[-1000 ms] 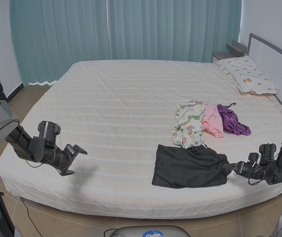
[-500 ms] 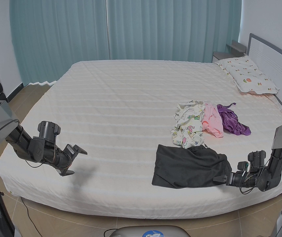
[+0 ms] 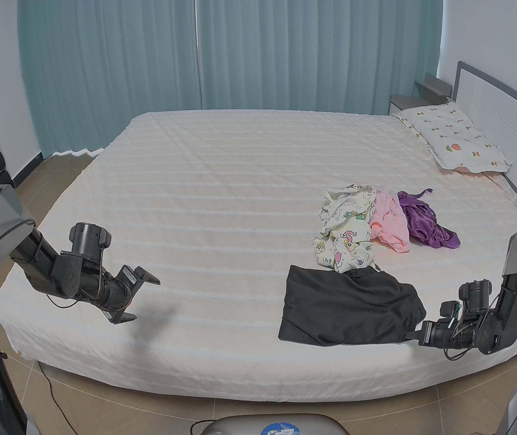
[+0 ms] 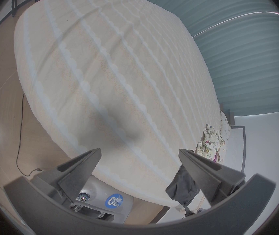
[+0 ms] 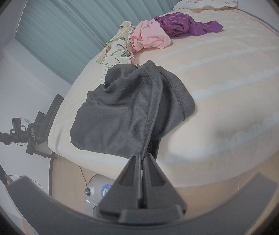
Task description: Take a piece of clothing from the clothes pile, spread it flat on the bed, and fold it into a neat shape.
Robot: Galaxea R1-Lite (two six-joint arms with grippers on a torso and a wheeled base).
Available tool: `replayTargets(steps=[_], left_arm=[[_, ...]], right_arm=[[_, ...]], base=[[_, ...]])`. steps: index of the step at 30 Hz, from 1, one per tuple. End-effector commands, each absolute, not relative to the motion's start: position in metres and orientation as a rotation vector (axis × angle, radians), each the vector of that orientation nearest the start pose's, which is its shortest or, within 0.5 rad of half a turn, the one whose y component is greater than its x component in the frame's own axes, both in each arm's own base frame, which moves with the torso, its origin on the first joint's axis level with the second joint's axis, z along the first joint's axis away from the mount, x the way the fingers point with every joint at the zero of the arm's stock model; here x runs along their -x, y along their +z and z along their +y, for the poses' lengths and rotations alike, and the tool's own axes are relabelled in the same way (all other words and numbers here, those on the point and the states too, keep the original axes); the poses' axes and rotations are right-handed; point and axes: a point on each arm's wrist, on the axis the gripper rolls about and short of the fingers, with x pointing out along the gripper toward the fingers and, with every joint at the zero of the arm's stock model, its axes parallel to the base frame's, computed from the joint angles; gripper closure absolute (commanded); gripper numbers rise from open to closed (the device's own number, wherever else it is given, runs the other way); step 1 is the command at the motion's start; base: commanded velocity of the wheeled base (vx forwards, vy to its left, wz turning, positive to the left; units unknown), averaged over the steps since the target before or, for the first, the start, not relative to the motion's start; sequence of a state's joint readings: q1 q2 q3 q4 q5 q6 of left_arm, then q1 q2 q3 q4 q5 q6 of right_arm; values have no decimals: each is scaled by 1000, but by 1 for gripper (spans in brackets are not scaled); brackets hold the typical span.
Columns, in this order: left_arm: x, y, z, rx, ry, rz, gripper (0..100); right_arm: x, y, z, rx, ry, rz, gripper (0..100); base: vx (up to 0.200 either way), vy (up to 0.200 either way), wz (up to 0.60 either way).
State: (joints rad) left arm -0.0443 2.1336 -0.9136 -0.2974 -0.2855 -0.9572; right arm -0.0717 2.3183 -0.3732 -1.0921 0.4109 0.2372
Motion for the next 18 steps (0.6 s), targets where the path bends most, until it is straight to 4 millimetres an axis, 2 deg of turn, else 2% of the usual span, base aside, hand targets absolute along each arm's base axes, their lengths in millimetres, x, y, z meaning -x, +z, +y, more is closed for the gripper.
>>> replayTargets(steps=[1,6,7,12,18], left_arm=[[-351,36,-25,986,154,1000,0],[-346,41,-41,976,122,1021,0],[-346,41,-41,977,121,1021,0],[-344,41,-52,993,116,1033,0],[-342,43,-75,980,107,1042,0]], right_arm=[[-267,-43,-16,-403,214,883,100],[-264,-45,-18,-389,212,910,100],[-264,-45,-18,-388,212,911,0],[-264,-44,-20,-368,219,900,0],[-267,-26,-18,-419,213,843,0]], base=[[0,0,0],[0,0,0],[0,0,0],[0,0,0],[0,0,0]])
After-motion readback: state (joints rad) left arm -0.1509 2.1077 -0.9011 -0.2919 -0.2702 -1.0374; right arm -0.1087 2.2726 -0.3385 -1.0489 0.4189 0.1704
